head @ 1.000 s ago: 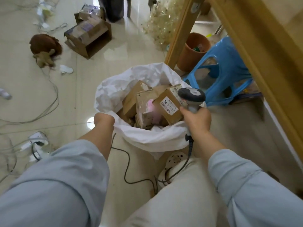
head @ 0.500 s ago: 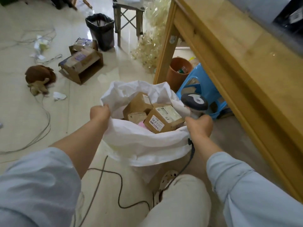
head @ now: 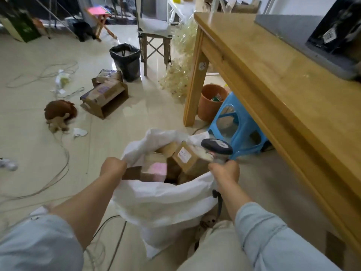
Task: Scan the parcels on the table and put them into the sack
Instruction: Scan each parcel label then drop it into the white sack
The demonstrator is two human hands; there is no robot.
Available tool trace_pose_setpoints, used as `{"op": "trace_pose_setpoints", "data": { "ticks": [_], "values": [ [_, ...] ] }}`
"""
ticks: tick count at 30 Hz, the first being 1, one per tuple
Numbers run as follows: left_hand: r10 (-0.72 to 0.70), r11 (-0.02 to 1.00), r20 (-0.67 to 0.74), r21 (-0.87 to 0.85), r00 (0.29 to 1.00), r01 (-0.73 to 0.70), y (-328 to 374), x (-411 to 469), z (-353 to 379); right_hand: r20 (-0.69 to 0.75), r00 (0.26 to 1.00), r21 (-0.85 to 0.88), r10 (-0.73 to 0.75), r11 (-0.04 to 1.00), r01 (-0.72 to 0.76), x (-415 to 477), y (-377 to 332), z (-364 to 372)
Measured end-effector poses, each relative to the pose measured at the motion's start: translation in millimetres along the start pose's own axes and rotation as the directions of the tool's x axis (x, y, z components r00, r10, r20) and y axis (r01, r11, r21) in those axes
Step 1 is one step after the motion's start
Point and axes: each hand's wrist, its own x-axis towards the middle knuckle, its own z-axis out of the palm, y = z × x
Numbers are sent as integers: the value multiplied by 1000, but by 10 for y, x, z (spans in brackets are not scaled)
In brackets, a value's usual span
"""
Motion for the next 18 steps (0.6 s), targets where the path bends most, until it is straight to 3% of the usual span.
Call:
{"op": "trace_pose_setpoints", "data": {
  "ticks": [4, 7, 11, 13, 16, 18],
  "values": [
    [73, 997, -38, -13, 997, -73, 185, 65, -127, -75, 994, -50, -84, 996, 81, 137, -247, -74],
    [91, 979, -107, -172, 990, -109, 493, 84, -309, -136, 973, -4, -186, 982, 187, 150, -560, -155],
    [171, 919, -186, -323, 968, -225, 724, -69, -402, -219, 870, 111, -443, 874, 473, -36, -750, -253],
    [209, 922, -167, -293, 964, -251, 611, -113, -373, -213, 839, 110, -501, 841, 530, -107, -638, -220],
    [222, 975, -37, 34, 974, -221, 153, -36, -251, -62, 956, -32, -286, 958, 285, -76, -249, -106],
    [141, 962, 75, 223, 987, -154, -192, -29, -160, -31, 992, -198, -126, 973, 117, -22, 82, -47]
  ]
}}
